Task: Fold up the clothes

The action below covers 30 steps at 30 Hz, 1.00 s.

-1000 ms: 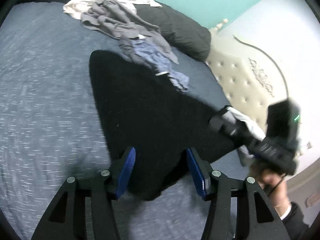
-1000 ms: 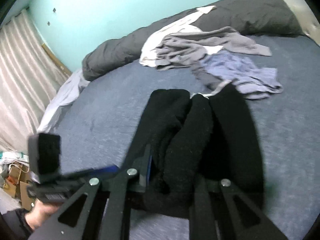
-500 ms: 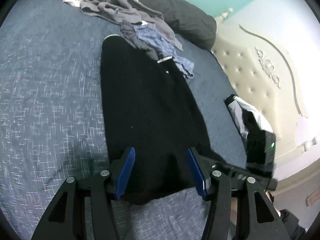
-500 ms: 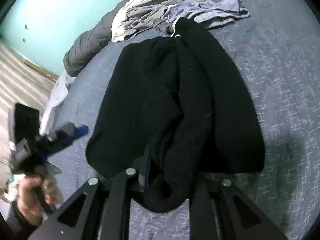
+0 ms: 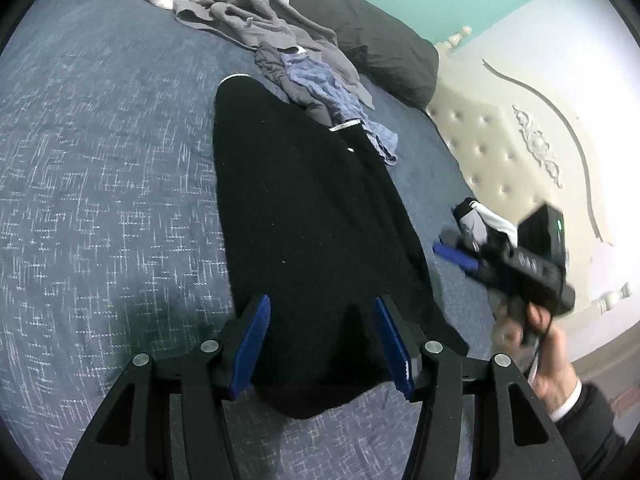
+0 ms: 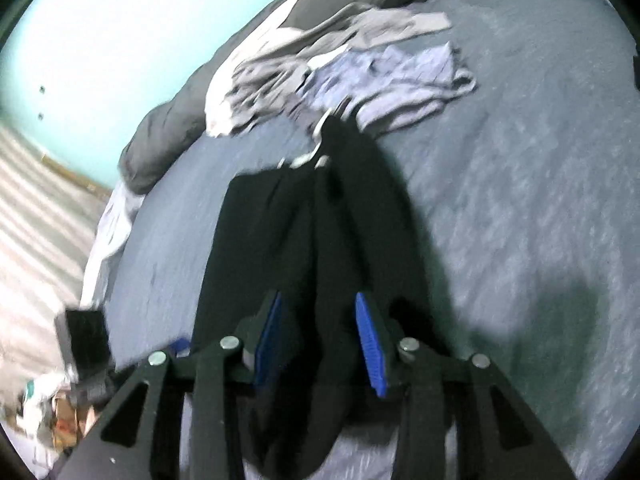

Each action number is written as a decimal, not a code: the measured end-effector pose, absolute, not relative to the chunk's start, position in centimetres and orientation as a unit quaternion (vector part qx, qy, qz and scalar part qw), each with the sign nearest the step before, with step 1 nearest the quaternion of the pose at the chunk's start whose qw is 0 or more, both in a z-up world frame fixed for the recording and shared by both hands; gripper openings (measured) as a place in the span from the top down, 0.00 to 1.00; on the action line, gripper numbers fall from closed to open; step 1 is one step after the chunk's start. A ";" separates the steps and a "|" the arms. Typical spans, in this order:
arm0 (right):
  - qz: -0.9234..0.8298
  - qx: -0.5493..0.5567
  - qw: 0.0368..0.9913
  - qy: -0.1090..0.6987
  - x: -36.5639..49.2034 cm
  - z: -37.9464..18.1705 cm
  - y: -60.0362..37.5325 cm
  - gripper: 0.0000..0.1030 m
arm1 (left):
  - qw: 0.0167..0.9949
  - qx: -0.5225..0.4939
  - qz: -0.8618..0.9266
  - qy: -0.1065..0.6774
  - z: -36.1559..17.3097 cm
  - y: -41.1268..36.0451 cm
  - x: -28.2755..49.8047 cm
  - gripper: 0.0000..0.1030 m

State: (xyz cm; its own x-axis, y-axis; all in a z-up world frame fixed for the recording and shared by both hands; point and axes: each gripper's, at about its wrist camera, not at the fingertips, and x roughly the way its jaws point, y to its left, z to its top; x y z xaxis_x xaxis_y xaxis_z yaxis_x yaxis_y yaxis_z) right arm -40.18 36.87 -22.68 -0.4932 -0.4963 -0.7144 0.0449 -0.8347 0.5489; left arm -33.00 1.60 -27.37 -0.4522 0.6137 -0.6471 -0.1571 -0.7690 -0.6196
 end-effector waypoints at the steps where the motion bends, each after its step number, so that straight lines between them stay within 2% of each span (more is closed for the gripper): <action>1: -0.831 0.482 0.163 -0.225 -41.1 -22.7 36.8 0.63 | 0.238 -0.467 0.817 -0.242 -27.4 1.6 -33.0 0.44; 5: -0.840 0.493 0.165 -0.158 -44.4 -22.5 34.8 0.63 | 0.244 -0.464 0.818 -0.235 -27.5 1.8 -33.2 0.44; 12: -0.836 0.518 0.159 -0.088 -48.2 -24.9 31.8 0.63 | 0.256 -0.464 0.817 -0.226 -28.1 2.1 -33.4 0.43; 14: -0.834 0.525 0.153 -0.073 -48.7 -25.7 31.4 0.68 | 0.257 -0.465 0.817 -0.224 -28.3 2.0 -33.4 0.42; 15: -0.834 0.527 0.151 -0.067 -48.8 -25.9 31.3 0.83 | 0.257 -0.466 0.816 -0.224 -28.5 2.0 -33.4 0.42; 17: -0.839 0.519 0.153 -0.054 -48.7 -25.6 31.0 0.93 | 0.257 -0.470 0.814 -0.225 -28.9 1.9 -33.4 0.41; 27: -0.892 0.429 0.142 0.019 -47.9 -19.0 30.0 0.96 | 0.261 -0.466 0.812 -0.237 -29.2 1.9 -33.2 0.40; 30: -0.889 0.438 0.127 0.033 -49.6 -19.0 29.9 0.96 | 0.265 -0.463 0.811 -0.238 -28.8 2.3 -33.4 0.40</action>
State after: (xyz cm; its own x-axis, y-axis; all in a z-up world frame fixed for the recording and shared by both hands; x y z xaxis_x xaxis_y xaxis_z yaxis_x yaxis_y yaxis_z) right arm -49.59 29.92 -19.00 -0.5832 -0.1967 -0.7882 0.2553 -0.9655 0.0521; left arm -33.40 2.32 -28.77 -0.4299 0.6515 -0.6251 -0.2100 -0.7455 -0.6326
